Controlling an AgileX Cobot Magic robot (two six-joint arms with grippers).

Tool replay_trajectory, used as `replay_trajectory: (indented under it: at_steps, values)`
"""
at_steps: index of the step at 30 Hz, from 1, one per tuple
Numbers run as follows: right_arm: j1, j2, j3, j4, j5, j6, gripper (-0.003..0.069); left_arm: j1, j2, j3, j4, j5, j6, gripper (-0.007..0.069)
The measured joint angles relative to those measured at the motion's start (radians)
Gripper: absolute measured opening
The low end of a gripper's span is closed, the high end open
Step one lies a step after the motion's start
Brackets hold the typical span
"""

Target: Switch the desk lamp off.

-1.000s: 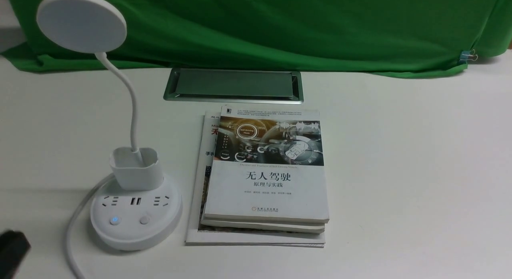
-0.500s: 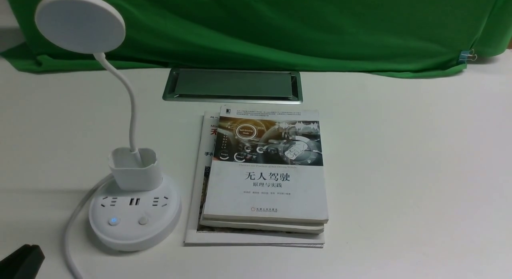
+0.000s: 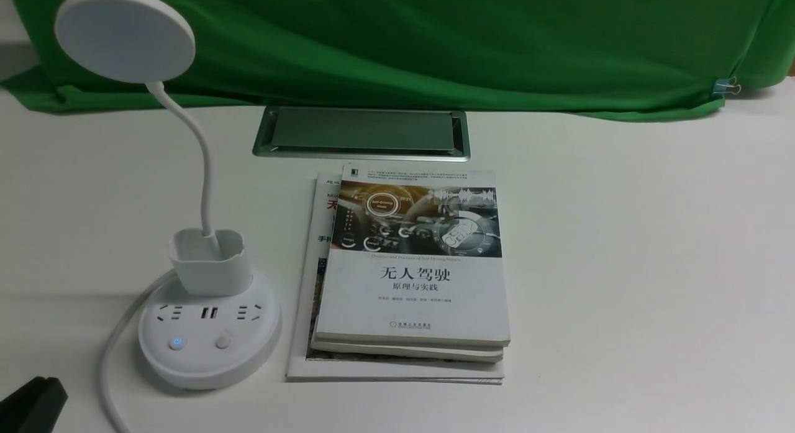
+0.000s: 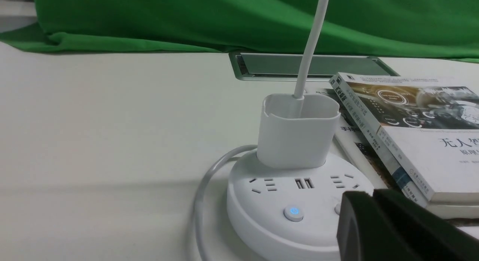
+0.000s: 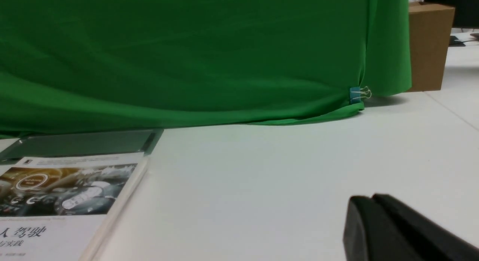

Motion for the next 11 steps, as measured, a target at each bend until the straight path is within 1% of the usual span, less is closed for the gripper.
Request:
replay_trajectory:
  at_steps: [8,11]
  values:
    - [0.0,0.0,0.0,0.0,0.0,0.0,0.0036,0.078,0.0,0.0,0.004,0.0,0.009,0.002]
    - [0.0,0.0,0.0,0.0,0.0,0.0,0.0036,0.081,0.0,0.0,0.019,0.0,0.01,0.0019]
